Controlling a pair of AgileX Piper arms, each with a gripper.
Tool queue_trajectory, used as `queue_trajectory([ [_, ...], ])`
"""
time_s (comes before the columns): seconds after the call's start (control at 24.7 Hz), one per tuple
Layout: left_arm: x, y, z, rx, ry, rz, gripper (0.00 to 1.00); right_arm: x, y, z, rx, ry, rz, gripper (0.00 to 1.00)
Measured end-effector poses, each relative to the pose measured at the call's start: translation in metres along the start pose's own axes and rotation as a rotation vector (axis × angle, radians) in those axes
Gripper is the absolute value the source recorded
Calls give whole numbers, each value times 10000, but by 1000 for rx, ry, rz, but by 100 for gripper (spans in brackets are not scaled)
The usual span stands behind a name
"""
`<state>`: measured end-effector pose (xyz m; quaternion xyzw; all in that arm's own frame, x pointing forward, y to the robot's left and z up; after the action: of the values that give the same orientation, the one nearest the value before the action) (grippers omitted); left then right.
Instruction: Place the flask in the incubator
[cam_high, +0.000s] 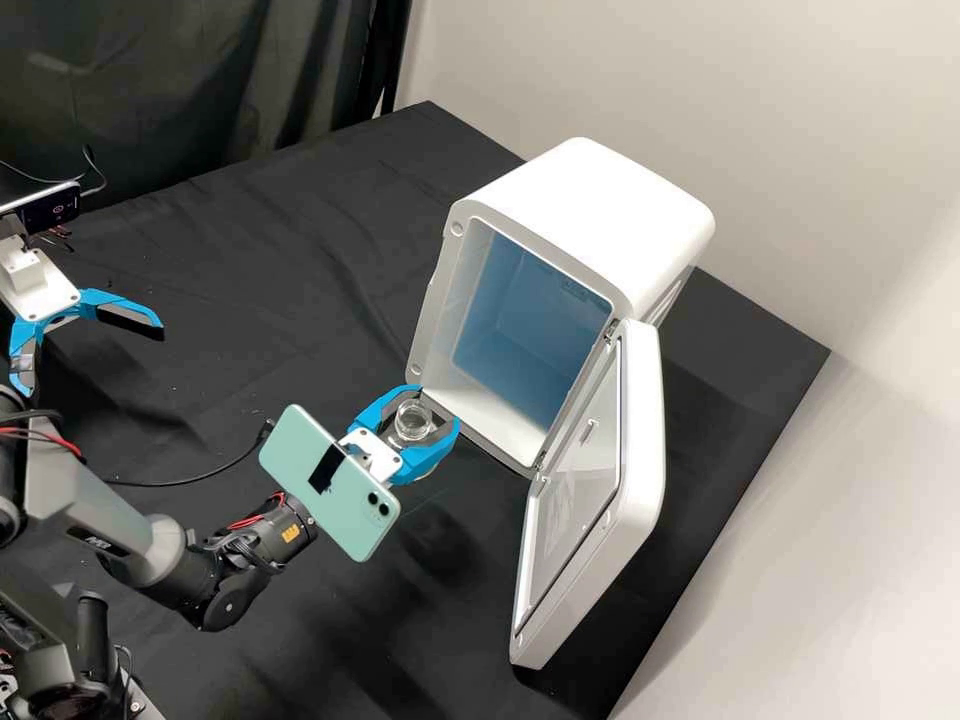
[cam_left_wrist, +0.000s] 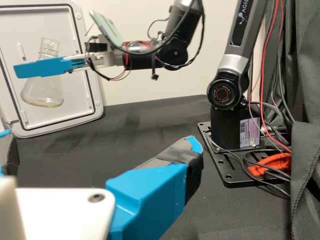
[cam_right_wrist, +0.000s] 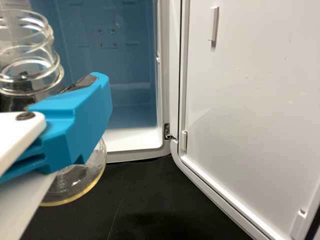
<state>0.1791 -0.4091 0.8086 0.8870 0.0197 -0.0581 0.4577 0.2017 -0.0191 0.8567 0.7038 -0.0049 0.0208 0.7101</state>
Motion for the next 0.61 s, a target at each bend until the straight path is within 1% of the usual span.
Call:
queue_trajectory([
  [0.08, 3, -2, 12, 0, -7, -1, 100, 72, -2, -1, -6, 0, 7, 0],
  [0.12, 6, -4, 26, 1, -14, -2, 100, 130, 5, 7, -9, -5, 20, 0],
  [0.16, 7, -5, 31, 1, -18, -3, 100, 174, 7, 17, -19, -8, 23, 0],
  [0.2, 7, -2, 40, 4, -22, -2, 100, 215, 6, 22, -23, -9, 25, 0],
  [0.28, 0, 19, 50, 9, -26, 10, 100, 320, 18, 39, -31, -12, 37, 0],
  [0.41, -5, 32, 54, 13, -27, 18, 100, 449, 41, 48, -37, -11, 55, 0],
  [0.57, -2, 30, 69, 13, -35, 16, 100, 647, 84, 54, -41, -13, 96, 0],
  [0.61, -1, 29, 76, 13, -39, 16, 100, 673, 86, 56, -39, -13, 100, 0],
])
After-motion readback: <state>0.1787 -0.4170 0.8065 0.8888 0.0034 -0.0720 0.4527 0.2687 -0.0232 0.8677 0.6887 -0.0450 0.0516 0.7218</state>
